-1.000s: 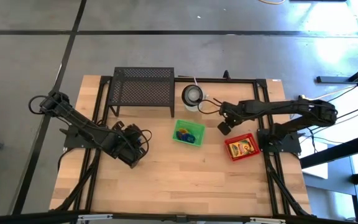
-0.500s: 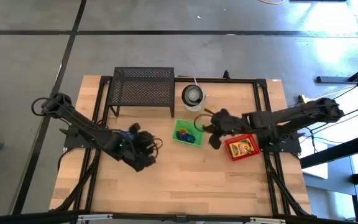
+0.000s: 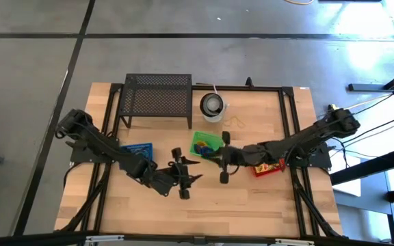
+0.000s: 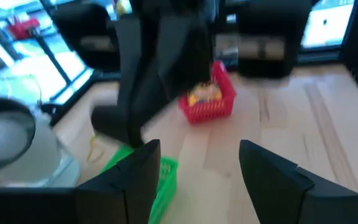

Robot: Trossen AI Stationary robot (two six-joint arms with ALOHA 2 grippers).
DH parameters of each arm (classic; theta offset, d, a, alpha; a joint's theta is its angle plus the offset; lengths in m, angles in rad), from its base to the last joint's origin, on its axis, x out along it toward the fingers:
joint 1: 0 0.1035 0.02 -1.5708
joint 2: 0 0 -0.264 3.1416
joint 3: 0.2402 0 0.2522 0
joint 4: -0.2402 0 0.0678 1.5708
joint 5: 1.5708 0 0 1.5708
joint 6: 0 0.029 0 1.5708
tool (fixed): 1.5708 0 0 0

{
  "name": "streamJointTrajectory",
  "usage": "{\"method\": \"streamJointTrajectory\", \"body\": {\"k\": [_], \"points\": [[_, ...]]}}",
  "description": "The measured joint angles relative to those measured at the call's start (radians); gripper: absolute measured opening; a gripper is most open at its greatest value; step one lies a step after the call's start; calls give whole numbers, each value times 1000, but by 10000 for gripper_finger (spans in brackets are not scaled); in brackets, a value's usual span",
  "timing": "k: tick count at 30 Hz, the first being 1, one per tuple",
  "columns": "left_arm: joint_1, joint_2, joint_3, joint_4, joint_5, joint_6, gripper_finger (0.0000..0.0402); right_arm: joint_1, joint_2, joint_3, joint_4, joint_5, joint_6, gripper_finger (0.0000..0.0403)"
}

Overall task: Pick & Place Office Desk Supplies
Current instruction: Put the black rubber band into the blue bin

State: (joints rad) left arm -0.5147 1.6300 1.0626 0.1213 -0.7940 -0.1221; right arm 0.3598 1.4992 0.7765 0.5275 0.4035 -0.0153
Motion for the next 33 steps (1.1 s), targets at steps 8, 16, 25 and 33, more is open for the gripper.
{"method": "streamJointTrajectory", "body": {"k": [8,16,25,33], "points": [[-8,45,0,94,-20,22,219,46,31,38,76,-62,-177,11],[-16,39,0,95,-1,-67,219,57,31,42,77,-206,-179,11],[-17,39,0,132,21,-57,219,56,31,42,79,-254,-179,11],[9,39,0,206,120,73,207,56,31,43,79,-254,-179,11]]}}
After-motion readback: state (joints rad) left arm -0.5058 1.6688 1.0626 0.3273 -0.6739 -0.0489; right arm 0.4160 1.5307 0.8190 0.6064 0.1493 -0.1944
